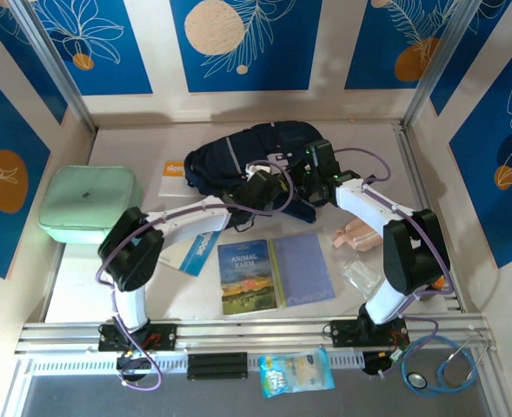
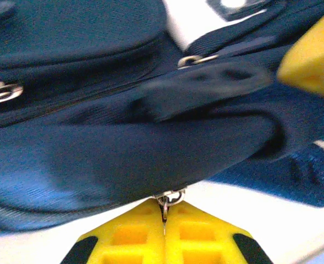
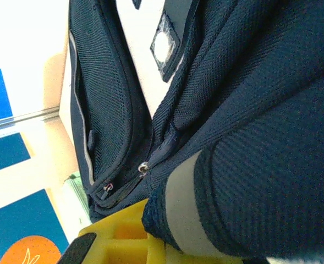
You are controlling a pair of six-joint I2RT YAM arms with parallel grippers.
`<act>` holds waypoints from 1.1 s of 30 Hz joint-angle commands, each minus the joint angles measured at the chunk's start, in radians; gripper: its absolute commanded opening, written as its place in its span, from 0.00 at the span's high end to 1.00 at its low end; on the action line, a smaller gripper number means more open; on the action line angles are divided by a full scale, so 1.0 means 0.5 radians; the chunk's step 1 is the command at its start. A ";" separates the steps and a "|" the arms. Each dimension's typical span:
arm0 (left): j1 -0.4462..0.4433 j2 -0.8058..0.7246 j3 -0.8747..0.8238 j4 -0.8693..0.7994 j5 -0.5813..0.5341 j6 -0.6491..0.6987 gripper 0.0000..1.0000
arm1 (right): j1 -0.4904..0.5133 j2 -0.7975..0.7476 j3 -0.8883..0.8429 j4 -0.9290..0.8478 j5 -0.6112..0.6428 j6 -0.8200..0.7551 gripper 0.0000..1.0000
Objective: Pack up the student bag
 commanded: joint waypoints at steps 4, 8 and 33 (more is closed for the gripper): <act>0.221 -0.324 -0.315 -0.078 0.281 0.158 1.00 | -0.003 -0.070 0.034 0.022 0.018 -0.124 1.00; 0.373 -0.471 -0.504 -0.020 0.516 0.221 1.00 | 0.006 -0.087 0.011 0.013 0.040 -0.144 1.00; 0.483 -0.325 -0.421 0.135 0.661 0.446 0.86 | 0.070 -0.087 0.057 -0.036 0.072 -0.187 1.00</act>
